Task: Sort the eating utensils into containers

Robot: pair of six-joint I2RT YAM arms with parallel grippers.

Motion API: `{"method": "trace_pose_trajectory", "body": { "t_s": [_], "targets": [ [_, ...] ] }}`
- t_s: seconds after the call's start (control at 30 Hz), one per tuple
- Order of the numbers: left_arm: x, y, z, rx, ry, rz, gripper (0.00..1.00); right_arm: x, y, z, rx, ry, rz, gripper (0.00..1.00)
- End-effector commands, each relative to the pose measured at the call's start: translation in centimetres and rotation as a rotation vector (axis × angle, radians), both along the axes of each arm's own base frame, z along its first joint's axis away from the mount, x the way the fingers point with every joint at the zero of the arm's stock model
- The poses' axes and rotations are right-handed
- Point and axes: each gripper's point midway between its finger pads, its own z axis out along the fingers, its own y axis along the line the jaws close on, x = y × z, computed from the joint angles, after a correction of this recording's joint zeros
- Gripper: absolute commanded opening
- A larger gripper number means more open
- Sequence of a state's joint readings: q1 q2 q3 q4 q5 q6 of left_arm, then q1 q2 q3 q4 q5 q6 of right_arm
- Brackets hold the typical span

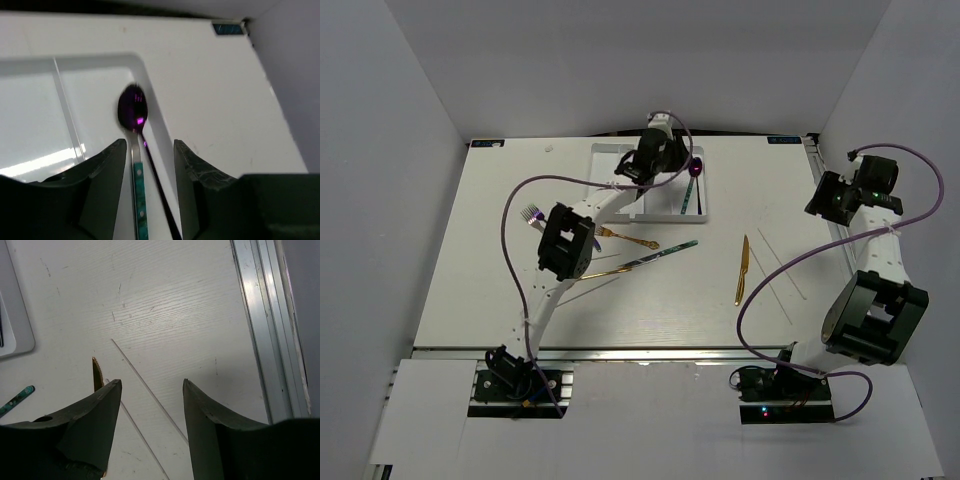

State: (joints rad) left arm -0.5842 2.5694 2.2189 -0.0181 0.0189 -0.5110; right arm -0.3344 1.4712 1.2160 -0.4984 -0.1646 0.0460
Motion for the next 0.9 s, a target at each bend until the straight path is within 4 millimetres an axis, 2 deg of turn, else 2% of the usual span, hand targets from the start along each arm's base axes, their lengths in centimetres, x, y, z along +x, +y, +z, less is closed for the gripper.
{"method": "trace_pose_trajectory", "body": {
  "t_s": [0.0, 0.03, 0.07, 0.1, 0.13, 0.17, 0.2, 0.23, 0.27, 0.3, 0.33, 0.4, 0.43, 0.47, 0.5, 0.53, 0.57, 0.6, 0.63, 0.67, 0.73, 0.83, 0.87],
  "targets": [
    [1.8, 3.3, 14.7, -0.073, -0.218, 0.042, 0.54, 1.6, -0.1, 2.4, 0.008, -0.078, 0.010, 0.59],
    [2.1, 5.3, 16.3, -0.065, -0.228, 0.066, 0.54, 1.7, -0.1, 2.5, 0.008, -0.081, 0.015, 0.59],
    [0.9, 7.2, 21.3, -0.092, -0.282, 0.083, 0.54, 1.9, 0.0, 2.6, 0.005, -0.092, 0.021, 0.59],
    [0.4, 8.9, 22.5, -0.089, -0.282, 0.101, 0.54, 1.9, 0.2, 2.5, 0.003, -0.095, 0.026, 0.59],
    [0.2, 11.6, 20.0, -0.035, -0.209, 0.132, 0.54, 2.0, 0.2, 2.3, 0.000, -0.095, 0.032, 0.59],
    [-0.5, 13.3, 20.1, -0.016, -0.181, 0.149, 0.53, 2.1, 0.5, 1.8, -0.002, -0.091, 0.042, 0.59],
    [-1.8, 16.6, 23.0, -0.019, -0.197, 0.189, 0.53, 2.1, 0.7, 1.6, -0.003, -0.090, 0.049, 0.60],
    [-3.2, 18.3, 18.8, 0.045, -0.079, 0.196, 0.53, 2.1, 0.9, 1.3, -0.003, -0.086, 0.057, 0.60],
    [-4.3, 19.9, 18.1, 0.068, -0.041, 0.201, 0.53, 2.2, 1.3, 0.8, -0.002, -0.077, 0.070, 0.61],
    [-6.0, 21.7, 19.5, 0.074, -0.045, 0.213, 0.54, 2.3, 1.5, 0.7, -0.003, -0.076, 0.079, 0.61],
    [-7.3, 24.6, 15.6, 0.139, 0.053, 0.236, 0.54, 2.3, 1.7, 0.6, -0.008, -0.075, 0.090, 0.62],
    [-9.4, 27.6, 14.2, 0.197, 0.092, 0.208, 0.56, 2.5, 2.4, 0.5, -0.023, -0.078, 0.119, 0.64],
    [-11.3, 28.1, 14.8, 0.210, 0.092, 0.175, 0.57, 2.6, 2.9, 0.4, -0.023, -0.080, 0.133, 0.65],
    [-13.1, 28.4, 12.4, 0.266, 0.127, 0.113, 0.59, 2.6, 3.2, 0.3, -0.021, -0.076, 0.143, 0.70],
    [-14.9, 27.9, 11.8, 0.300, 0.121, 0.012, 0.63, 2.5, 3.4, 0.2, -0.052, -0.073, 0.182, 0.73],
    [-16.8, 27.7, 12.7, 0.300, 0.092, -0.036, 0.66, 2.6, 4.1, 0.2, -0.062, -0.073, 0.209, 0.76],
    [-18.8, 27.4, 10.5, 0.311, 0.135, -0.102, 0.68, 2.5, 4.4, 0.0, -0.071, -0.068, 0.229, 0.82],
    [-20.9, 26.6, 9.8, 0.351, 0.105, -0.254, 0.70, 2.5, 4.8, 0.0, -0.094, -0.070, 0.269, 0.85],
    [-22.4, 26.5, 9.9, 0.359, 0.088, -0.301, 0.75, 2.5, 5.3, -0.1, -0.106, -0.067, 0.294, 0.87],
    [-23.7, 26.7, 8.0, 0.386, 0.117, -0.341, 0.76, 2.5, 6.3, 0.0, -0.120, -0.072, 0.337, 0.89],
    [-25.0, 27.1, 6.7, 0.407, 0.169, -0.356, 0.79, 2.4, 8.1, 0.2, -0.160, -0.093, 0.463, 0.90],
    [-25.2, 28.1, 6.4, 0.359, 0.219, -0.282, 0.81, 1.6, 13.1, 1.2, -0.258, -0.155, 0.745, 0.89],
    [-25.1, 28.4, 7.1, 0.339, 0.208, -0.257, 0.83, 0.7, 17.2, 1.7, -0.276, -0.193, 0.881, 0.89]
  ]
}}
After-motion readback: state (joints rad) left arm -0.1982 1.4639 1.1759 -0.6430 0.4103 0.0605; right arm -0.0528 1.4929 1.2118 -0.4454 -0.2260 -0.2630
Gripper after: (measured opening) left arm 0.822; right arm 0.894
